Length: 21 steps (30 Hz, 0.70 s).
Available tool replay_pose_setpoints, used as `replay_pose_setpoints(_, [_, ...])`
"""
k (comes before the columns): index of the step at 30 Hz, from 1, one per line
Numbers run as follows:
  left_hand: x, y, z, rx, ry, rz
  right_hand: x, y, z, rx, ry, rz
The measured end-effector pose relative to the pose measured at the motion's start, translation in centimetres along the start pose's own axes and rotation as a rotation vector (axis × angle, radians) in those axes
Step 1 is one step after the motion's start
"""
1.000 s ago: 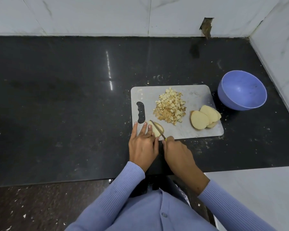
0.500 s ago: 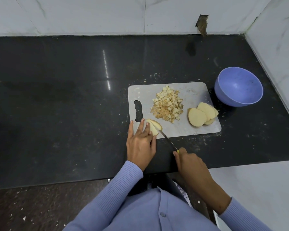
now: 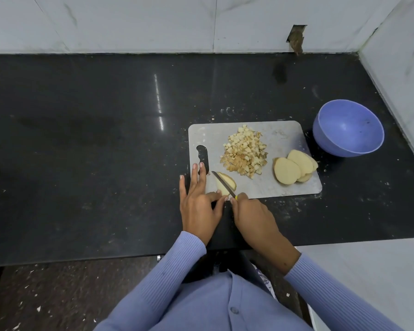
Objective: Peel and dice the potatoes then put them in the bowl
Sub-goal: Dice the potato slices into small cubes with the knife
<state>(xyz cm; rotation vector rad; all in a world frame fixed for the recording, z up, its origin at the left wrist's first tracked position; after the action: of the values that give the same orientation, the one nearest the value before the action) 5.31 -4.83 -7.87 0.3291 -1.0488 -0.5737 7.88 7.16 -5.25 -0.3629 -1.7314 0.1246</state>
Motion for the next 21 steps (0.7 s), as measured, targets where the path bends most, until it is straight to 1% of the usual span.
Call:
replay_pose_setpoints(5, [0.0, 0.1, 0.1, 0.005, -0.004, -0.002, -0.3, 0.1, -0.5, -0.002, -0.022, -0.071])
replay_pose_setpoints(12, [0.0, 0.3, 0.2, -0.023, 0.011, -0.012, -0.1, 2.6, -4.4, -0.03, -0.095, -0.147])
replay_pose_setpoints(21, [0.1, 0.2, 0.1, -0.044, 0.015, -0.043, 0.2, 3.6, -4.3, -0.084, -0.058, -0.077])
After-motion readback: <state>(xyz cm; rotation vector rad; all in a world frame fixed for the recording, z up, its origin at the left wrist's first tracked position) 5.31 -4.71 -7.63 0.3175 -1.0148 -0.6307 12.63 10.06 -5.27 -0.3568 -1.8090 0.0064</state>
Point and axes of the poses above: each hand's wrist, its own z-axis towards the middle knuckle, its own x-axis out of the back of the hand, y = z × x, the point moved 4 cm from there along z, towards the middle knuckle, and after that the axes turned 11 degrees about y, right-handed, at the moved point
